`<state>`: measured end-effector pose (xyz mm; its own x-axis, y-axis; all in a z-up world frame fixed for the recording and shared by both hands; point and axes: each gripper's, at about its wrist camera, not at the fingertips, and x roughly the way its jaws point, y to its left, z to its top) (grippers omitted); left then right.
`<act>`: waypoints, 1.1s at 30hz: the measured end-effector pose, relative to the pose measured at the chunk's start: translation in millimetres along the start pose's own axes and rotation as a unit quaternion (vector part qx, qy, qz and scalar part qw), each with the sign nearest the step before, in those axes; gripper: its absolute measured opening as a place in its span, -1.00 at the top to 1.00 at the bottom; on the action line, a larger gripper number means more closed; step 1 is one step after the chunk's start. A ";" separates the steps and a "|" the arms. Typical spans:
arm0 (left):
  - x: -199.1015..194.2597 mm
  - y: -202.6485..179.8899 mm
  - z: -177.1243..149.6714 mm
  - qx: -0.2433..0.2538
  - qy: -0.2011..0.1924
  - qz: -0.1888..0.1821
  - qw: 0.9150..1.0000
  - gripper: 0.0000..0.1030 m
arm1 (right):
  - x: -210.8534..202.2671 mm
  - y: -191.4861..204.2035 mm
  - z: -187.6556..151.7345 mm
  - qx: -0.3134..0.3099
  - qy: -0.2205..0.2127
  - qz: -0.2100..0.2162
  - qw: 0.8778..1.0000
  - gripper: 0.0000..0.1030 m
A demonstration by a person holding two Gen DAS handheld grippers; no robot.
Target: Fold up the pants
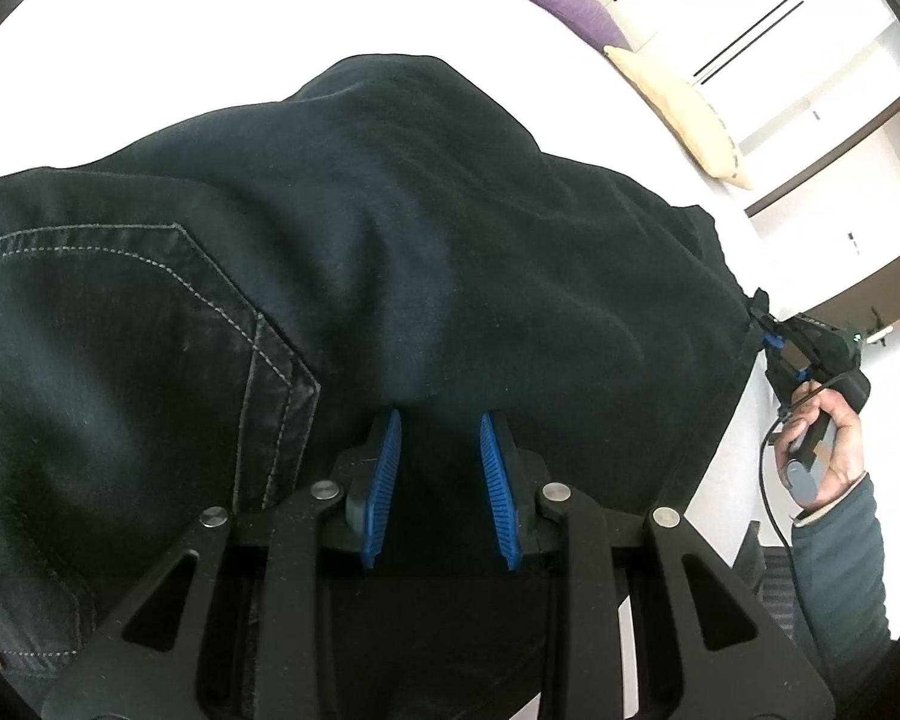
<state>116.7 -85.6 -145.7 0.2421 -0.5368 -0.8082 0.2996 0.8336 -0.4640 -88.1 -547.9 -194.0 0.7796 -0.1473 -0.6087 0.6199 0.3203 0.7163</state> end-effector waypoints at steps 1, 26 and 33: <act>1.6 -2.0 1.9 -0.001 0.000 0.002 1.000 0.48 | 0.6 -1.5 -1.0 0.008 0.001 0.007 1.000 0.90; 4.2 -27.0 -0.7 -0.010 -0.021 -0.009 1.000 0.47 | -5.6 -29.5 15.1 0.084 0.045 0.127 0.987 -0.12; 4.5 -24.5 -3.5 -0.007 -0.020 -0.011 1.000 0.47 | 8.3 -12.3 21.8 0.046 0.060 0.063 0.995 0.29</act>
<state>107.2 -107.9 -139.2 0.2720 -0.5587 -0.7835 0.2927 0.8236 -0.4857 -87.3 -573.4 -200.5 0.8386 0.0027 -0.5447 0.5280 0.2420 0.8140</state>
